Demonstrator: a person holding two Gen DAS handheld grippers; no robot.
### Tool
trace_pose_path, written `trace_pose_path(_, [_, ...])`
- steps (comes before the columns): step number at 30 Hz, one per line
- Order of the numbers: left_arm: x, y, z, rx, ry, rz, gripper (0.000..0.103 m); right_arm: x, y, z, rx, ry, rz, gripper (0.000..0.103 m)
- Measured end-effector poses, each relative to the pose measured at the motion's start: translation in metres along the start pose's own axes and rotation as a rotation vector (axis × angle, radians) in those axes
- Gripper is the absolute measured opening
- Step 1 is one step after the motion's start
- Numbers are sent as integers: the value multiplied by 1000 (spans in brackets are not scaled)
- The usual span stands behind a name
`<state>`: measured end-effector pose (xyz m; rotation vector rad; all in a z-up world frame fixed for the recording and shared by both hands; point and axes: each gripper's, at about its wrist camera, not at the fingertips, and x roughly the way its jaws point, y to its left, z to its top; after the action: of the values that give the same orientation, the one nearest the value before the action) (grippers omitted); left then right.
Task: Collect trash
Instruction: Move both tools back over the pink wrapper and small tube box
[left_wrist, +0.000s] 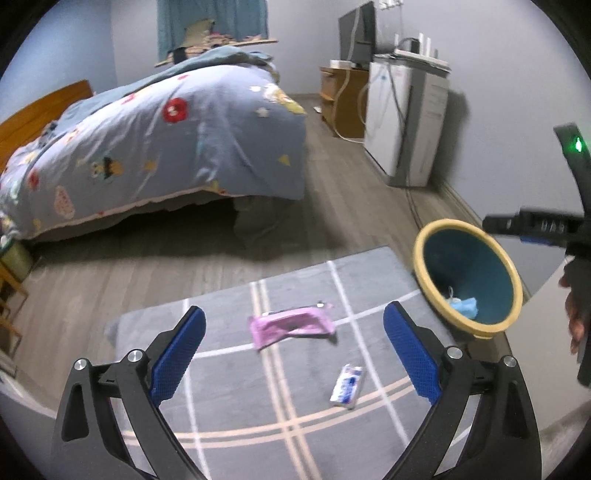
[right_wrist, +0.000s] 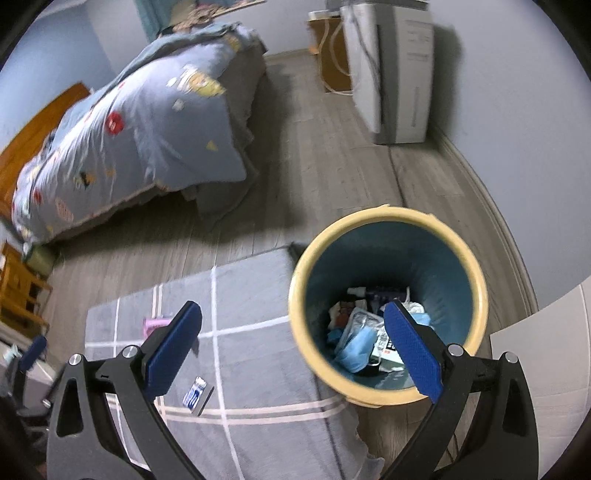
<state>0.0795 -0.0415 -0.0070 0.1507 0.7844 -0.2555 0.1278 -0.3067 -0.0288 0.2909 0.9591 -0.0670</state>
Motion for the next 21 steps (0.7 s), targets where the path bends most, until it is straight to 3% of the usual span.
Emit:
trace_pose_path(13, [-18, 46, -12, -39, -14, 41, 97, 32, 79, -41, -96, 99, 10, 97])
trace_pose_path(21, [-15, 71, -20, -55, 14, 67, 97, 63, 96, -62, -46, 180, 8, 97])
